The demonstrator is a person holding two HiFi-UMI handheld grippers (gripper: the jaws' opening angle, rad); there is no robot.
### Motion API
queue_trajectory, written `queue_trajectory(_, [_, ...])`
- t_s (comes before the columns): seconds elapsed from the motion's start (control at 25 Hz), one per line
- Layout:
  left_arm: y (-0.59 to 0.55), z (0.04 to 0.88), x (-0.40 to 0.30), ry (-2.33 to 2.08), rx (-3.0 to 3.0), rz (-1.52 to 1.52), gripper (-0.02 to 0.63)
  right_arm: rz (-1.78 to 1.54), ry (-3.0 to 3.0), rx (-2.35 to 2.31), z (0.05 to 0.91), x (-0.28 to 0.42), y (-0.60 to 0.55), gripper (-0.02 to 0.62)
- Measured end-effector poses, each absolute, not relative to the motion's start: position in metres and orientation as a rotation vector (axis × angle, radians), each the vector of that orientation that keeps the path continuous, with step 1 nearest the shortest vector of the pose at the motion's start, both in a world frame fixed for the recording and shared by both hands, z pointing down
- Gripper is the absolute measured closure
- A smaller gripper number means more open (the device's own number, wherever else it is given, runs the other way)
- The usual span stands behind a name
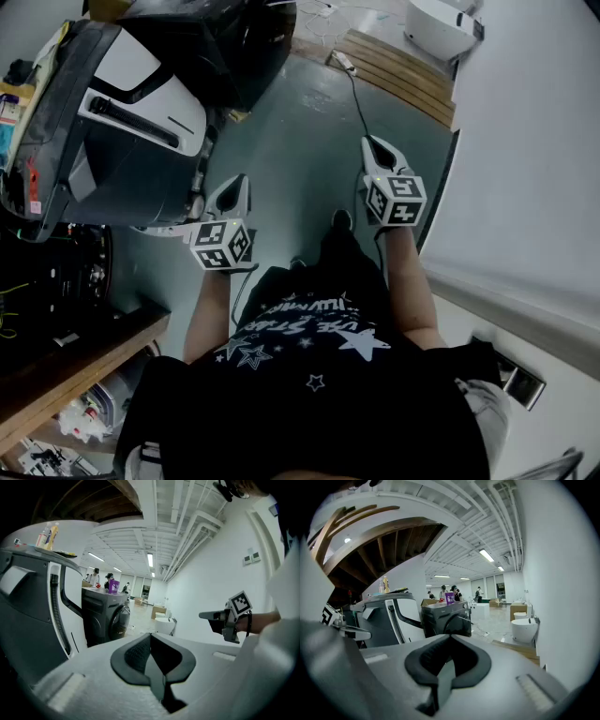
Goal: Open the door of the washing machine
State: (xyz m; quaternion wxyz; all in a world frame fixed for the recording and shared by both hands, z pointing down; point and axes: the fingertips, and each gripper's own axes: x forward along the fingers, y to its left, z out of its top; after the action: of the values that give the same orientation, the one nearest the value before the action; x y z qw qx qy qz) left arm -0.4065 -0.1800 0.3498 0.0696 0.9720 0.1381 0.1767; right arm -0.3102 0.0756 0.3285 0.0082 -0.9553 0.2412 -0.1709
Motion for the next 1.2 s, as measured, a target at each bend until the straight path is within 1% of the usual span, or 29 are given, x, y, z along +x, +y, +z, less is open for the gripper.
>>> queue_trajectory(0.28, [-0.199, 0.339, -0.421, 0.379, 2.942, 0.502, 0.595, -0.525, 0.776, -2.991, 0.324, -0.321, 0.068, 0.592])
queue_trajectory(0.56, [-0.189, 0.315, -0.432, 0.421, 2.987, 0.416, 0.595, -0.497, 0.822, -2.991, 0.312, -0.336, 0.062, 0.592])
queue_trajectory(0.84, [-0.182, 0.354, -0.470, 0.455, 2.941, 0.542, 0.595, -0.536, 0.779, -2.936, 0.336, -0.371, 0.065, 0.591])
queue_trajectory(0.88, [-0.181, 0.361, -0.473, 0.461, 2.933, 0.564, 0.595, -0.548, 0.776, -2.915, 0.341, -0.375, 0.067, 0.522])
queue_trajectory(0.92, [-0.180, 0.366, -0.475, 0.467, 2.925, 0.583, 0.595, -0.569, 0.783, -2.897, 0.345, -0.380, 0.068, 0.441])
queue_trajectory(0.96, [-0.178, 0.369, -0.475, 0.473, 2.919, 0.595, 0.595, -0.590, 0.794, -2.886, 0.350, -0.383, 0.069, 0.417])
queue_trajectory(1.0, [-0.177, 0.370, -0.473, 0.478, 2.919, 0.601, 0.595, -0.605, 0.804, -2.881, 0.353, -0.383, 0.070, 0.414])
queue_trajectory(1.08, [-0.175, 0.365, -0.460, 0.483, 2.931, 0.592, 0.595, -0.611, 0.807, -2.880, 0.354, -0.377, 0.073, 0.354])
queue_trajectory(1.12, [-0.173, 0.361, -0.451, 0.485, 2.939, 0.580, 0.595, -0.609, 0.801, -2.878, 0.354, -0.371, 0.075, 0.351])
queue_trajectory(1.2, [-0.167, 0.353, -0.432, 0.488, 2.950, 0.555, 0.595, -0.605, 0.789, -2.871, 0.353, -0.355, 0.079, 0.316])
